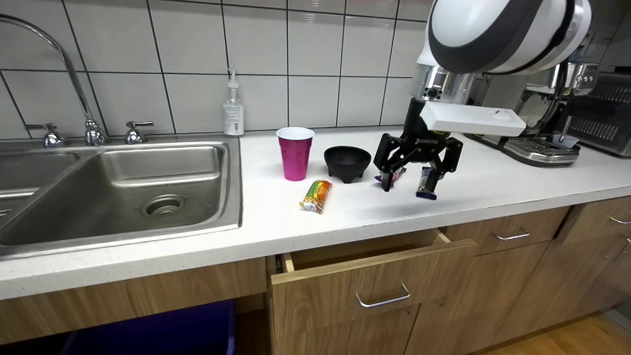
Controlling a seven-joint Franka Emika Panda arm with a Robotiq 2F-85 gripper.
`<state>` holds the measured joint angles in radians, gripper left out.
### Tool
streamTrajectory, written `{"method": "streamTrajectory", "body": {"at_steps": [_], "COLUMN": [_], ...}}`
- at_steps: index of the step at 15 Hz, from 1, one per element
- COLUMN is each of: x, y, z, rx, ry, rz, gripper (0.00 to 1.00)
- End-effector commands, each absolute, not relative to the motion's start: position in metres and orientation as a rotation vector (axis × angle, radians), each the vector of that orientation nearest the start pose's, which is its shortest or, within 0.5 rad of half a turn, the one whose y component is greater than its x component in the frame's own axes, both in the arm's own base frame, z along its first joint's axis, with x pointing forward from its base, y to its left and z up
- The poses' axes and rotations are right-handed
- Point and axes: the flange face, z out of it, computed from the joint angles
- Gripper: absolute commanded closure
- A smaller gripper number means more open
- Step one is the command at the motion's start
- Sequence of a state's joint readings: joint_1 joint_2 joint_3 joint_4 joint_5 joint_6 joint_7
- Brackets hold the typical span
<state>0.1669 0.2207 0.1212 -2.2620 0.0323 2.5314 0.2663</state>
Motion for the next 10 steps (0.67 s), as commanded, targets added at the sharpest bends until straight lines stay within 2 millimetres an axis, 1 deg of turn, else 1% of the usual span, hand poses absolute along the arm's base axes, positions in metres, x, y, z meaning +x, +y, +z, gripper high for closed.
{"method": "streamTrajectory", "body": {"at_steps": [1,5,10], "x": [0.520,0.515,0.512], "y": [0.163,0.164,0.159], "z": [0.265,0.256,0.238], "rx": [-3.100,-3.106,-3.126], "ry": [0.051,0.060,0.054], "rz": [-0.070,-0.043,0.001], "gripper": [0.00,0.00,0.00]}}
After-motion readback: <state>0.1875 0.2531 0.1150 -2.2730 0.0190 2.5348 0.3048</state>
